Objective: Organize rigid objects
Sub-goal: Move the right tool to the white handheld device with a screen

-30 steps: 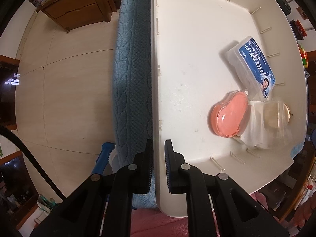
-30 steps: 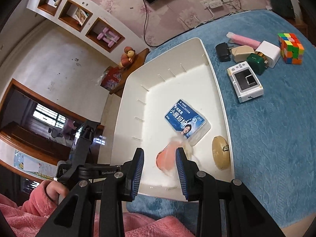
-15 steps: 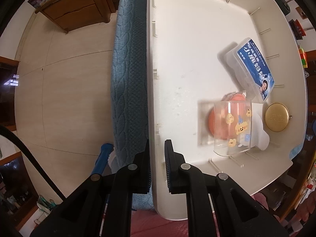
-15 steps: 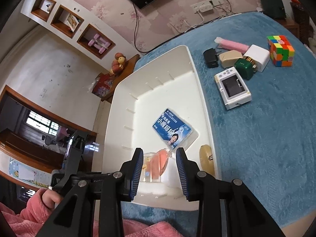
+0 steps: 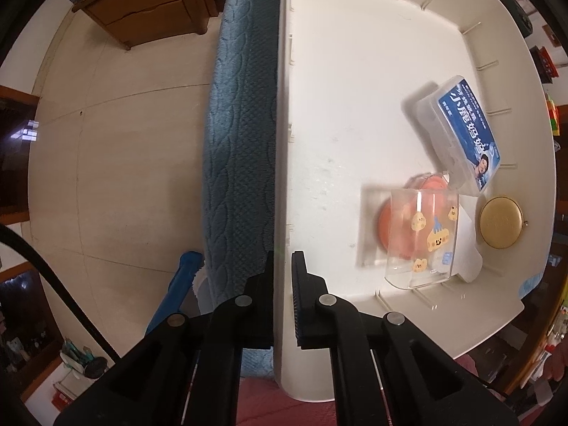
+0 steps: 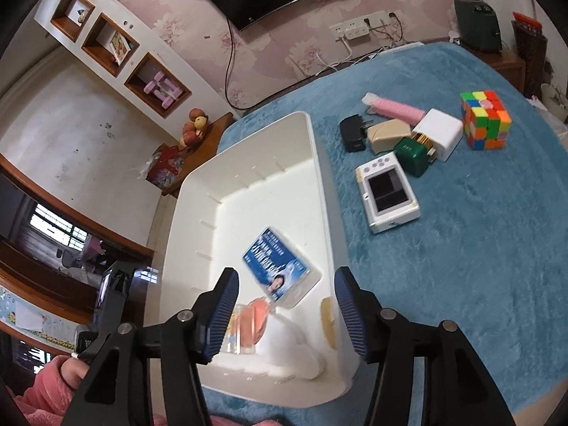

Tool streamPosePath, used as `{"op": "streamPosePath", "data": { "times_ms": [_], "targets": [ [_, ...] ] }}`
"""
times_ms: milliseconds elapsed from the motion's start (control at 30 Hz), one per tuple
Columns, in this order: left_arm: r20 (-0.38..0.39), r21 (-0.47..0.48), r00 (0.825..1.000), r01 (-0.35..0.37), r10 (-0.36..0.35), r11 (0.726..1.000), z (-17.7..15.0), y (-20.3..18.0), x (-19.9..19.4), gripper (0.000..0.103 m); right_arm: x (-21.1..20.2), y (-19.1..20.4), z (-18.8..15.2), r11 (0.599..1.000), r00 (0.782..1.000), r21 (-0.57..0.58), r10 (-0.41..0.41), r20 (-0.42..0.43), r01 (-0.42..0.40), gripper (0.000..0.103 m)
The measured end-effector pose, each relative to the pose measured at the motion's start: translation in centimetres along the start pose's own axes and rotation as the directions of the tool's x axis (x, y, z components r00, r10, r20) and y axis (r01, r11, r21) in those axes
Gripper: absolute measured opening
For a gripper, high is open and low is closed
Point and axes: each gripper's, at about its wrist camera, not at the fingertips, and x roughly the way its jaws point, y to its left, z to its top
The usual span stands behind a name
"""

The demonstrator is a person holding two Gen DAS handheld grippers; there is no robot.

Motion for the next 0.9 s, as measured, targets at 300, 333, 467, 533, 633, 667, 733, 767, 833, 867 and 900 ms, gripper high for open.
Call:
{"op": "streamPosePath", "data": {
  "times_ms": [300, 333, 467, 533, 633, 667, 733, 767, 833, 867, 900],
  "targets": [
    [-0.012, -0.030, 1.000, -0.023, 0.023, 0.999, 0.5, -0.1, 0.7, 0.006, -0.1, -1.9, 2.5, 0.996, 0.996, -0.036, -0.084, 0.034, 0.085, 0.067],
    [-0.012, -0.034, 1.000, -0.027, 0.027, 0.999, 0.5, 0.0, 0.8, 0.006, -0.1, -2.2, 2.8, 0.994, 0.995, -0.043, -0.096, 0.038, 0.097, 0.067],
    [-0.014, -0.054, 0.999, -0.034, 0.034, 0.998, 0.8, 0.1, 0.9, 0.006, 0.1, -2.9, 3.9, 0.986, 0.988, -0.081, -0.143, 0.055, 0.147, 0.071],
    [-0.013, -0.065, 0.999, -0.036, 0.035, 0.997, 0.9, 0.3, 1.0, 0.006, 0.4, -3.2, 4.4, 0.977, 0.983, -0.115, -0.172, 0.064, 0.178, 0.072],
    [-0.012, -0.086, 0.999, -0.041, 0.040, 0.995, 0.9, 0.5, 1.1, 0.007, 1.2, -3.6, 4.9, 0.960, 0.976, -0.176, -0.208, 0.067, 0.217, 0.072],
    [-0.012, -0.091, 0.999, -0.043, 0.042, 0.995, 0.7, 0.5, 1.2, 0.007, 1.4, -3.7, 5.0, 0.955, 0.974, -0.192, -0.216, 0.067, 0.225, 0.072],
    [-0.012, -0.102, 0.999, -0.046, 0.045, 0.994, 0.6, 0.5, 1.1, 0.007, 2.2, -3.8, 5.0, 0.938, 0.969, -0.243, -0.237, 0.064, 0.246, 0.072],
    [-0.012, -0.109, 0.999, -0.048, 0.047, 0.993, 0.6, 0.5, 1.0, 0.007, 2.5, -3.9, 5.0, 0.930, 0.968, -0.268, -0.244, 0.063, 0.252, 0.072],
    [-0.012, -0.119, 0.999, -0.048, 0.047, 0.992, 0.5, 0.7, 0.9, 0.007, 3.4, -3.9, 4.9, 0.906, 0.963, -0.331, -0.261, 0.061, 0.266, 0.072],
    [-0.011, -0.126, 0.999, -0.048, 0.047, 0.991, 0.5, 0.8, 0.9, 0.007, 3.9, -3.9, 4.8, 0.890, 0.962, -0.368, -0.268, 0.061, 0.271, 0.072],
    [-0.010, -0.131, 0.999, -0.048, 0.047, 0.990, 0.4, 0.9, 0.9, 0.007, 4.3, -3.9, 4.7, 0.877, 0.960, -0.395, -0.274, 0.060, 0.275, 0.072]
  ]
}}
